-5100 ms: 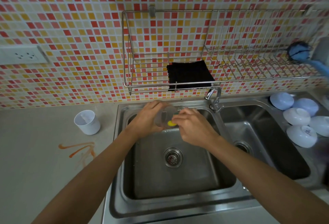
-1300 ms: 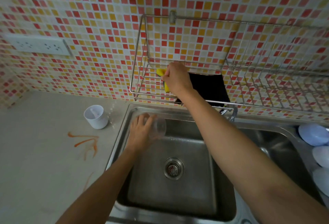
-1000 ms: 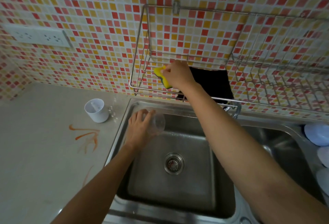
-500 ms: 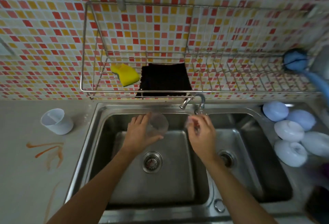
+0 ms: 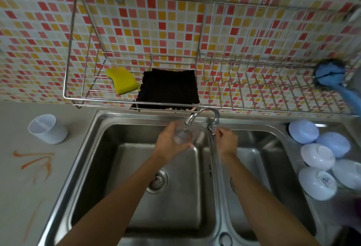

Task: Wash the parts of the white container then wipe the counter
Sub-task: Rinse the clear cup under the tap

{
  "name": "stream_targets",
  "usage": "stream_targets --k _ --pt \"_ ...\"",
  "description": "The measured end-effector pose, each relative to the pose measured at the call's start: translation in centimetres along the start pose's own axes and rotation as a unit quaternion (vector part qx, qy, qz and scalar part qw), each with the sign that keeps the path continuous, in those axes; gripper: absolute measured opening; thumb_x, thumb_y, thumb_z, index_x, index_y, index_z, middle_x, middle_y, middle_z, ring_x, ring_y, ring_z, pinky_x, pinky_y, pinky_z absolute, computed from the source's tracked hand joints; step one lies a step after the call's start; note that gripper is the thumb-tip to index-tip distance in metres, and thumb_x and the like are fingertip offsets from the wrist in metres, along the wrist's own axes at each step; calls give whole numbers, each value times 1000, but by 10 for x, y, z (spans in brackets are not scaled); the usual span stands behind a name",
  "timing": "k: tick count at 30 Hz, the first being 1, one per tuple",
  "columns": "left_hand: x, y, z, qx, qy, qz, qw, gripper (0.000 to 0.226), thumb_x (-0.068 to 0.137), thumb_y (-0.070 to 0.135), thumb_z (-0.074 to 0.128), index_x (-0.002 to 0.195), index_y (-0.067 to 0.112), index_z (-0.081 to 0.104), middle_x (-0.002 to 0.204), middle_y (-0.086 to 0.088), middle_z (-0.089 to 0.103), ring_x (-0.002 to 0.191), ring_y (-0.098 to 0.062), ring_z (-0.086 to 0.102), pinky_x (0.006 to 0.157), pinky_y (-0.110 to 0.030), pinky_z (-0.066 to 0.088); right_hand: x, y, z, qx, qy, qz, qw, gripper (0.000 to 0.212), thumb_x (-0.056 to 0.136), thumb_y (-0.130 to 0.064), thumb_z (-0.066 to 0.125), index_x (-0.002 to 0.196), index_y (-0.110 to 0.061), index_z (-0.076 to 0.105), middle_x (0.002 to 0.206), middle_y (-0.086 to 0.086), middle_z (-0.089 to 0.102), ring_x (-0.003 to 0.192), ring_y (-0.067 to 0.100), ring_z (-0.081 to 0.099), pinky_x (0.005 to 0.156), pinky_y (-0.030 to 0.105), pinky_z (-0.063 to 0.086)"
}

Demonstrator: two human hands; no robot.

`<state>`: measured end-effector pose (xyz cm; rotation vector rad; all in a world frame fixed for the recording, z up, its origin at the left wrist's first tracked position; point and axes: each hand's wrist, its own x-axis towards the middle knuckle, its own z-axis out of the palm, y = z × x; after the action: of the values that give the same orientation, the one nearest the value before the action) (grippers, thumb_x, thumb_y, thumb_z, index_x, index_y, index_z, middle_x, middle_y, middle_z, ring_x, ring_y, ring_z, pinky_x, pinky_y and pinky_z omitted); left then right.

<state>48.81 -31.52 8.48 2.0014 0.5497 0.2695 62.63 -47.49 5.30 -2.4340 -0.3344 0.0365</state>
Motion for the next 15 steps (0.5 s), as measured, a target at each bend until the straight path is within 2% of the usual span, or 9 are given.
stream_targets --k 5,9,11,13,15 --pt "2 1 2 13 6 7 1000 84 58 33 91 130 29 48 120 8 63 108 -8 60 90 -17 47 -1 -4 7 -39 -30 -24 999 23 96 -20 55 108 -7 69 97 17 68 85 28 65 75 28 50" --pt "3 4 4 25 10 8 1000 84 58 33 91 129 29 48 120 7 63 108 -9 60 90 -18 46 0 -6 4 -72 -33 -27 997 26 99 -22 49 114 -8 66 103 17 67 90 28 66 69 20 36" --pt "3 6 5 29 10 8 999 83 58 33 91 129 30 47 120 8 63 108 -8 59 88 -15 44 0 -6 4 -74 -38 -31 996 25 99 -20 49 112 -7 67 103 17 67 90 27 66 69 19 35" --pt "3 9 7 30 -1 8 999 81 59 34 90 127 31 46 118 8 62 107 -8 59 84 -13 44 2 -5 4 -76 -39 -33 996 23 99 -17 51 109 -6 68 102 17 68 89 28 66 70 20 38" --pt "3 13 9 30 -9 2 1000 75 60 35 90 122 30 48 114 9 62 102 -7 60 78 -9 43 3 -4 6 -74 -47 -38 995 22 98 -14 51 105 -5 69 99 17 68 88 28 66 74 25 48"
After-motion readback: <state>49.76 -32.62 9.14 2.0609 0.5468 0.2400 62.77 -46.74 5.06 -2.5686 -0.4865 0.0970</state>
